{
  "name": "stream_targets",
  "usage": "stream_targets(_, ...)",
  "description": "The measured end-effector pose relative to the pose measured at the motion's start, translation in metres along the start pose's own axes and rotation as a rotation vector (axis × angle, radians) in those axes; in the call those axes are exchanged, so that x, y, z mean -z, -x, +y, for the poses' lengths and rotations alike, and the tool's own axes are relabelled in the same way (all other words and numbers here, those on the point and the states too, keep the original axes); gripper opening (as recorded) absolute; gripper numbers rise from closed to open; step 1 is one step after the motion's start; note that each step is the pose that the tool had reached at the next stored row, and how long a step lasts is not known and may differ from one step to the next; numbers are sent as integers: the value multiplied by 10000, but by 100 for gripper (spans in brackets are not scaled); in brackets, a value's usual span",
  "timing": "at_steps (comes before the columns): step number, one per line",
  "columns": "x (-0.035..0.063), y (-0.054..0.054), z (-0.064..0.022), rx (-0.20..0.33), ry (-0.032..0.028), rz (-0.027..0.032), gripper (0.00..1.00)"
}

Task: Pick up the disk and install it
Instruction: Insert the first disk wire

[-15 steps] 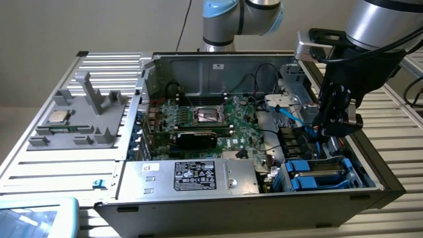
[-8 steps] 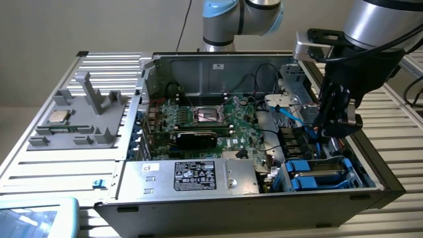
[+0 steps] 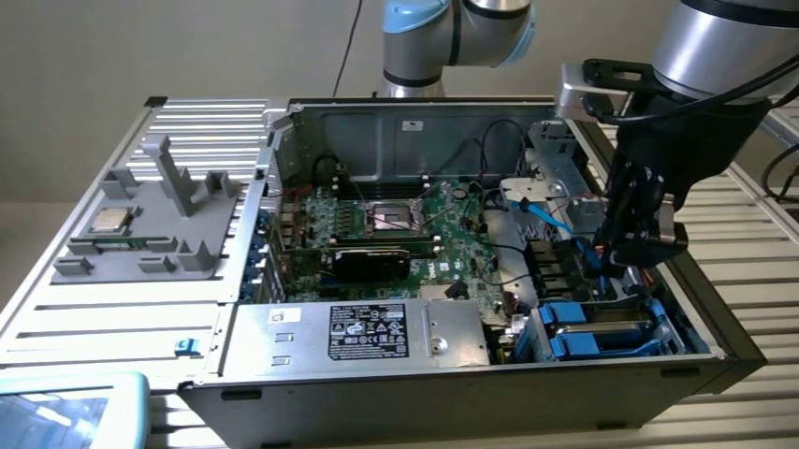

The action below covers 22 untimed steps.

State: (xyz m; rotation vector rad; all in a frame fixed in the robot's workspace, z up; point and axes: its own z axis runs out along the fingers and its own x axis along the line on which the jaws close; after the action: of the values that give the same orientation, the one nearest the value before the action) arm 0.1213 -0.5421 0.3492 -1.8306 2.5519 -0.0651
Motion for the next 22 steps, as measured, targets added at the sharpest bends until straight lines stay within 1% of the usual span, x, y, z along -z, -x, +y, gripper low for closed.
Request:
stream_targets(1,-1,1,-3,1,-5,9,37)
stream_targets(2,0,2,-3,0,-22,34,37)
stream_targets(3,0,2,-3,0,-36,45,37)
stream_targets(5,0,-2,-3,-34,-41,46,37)
stream_targets(9,-5,-9,18,-165,-79,45,37)
stream_targets(13,-10,-14,22,-323,-80,51,37)
stream_targets(18,-60,-14,23,-543,-79,57,37)
stream_targets(22,-65,-13,24,-561,-80,61,37)
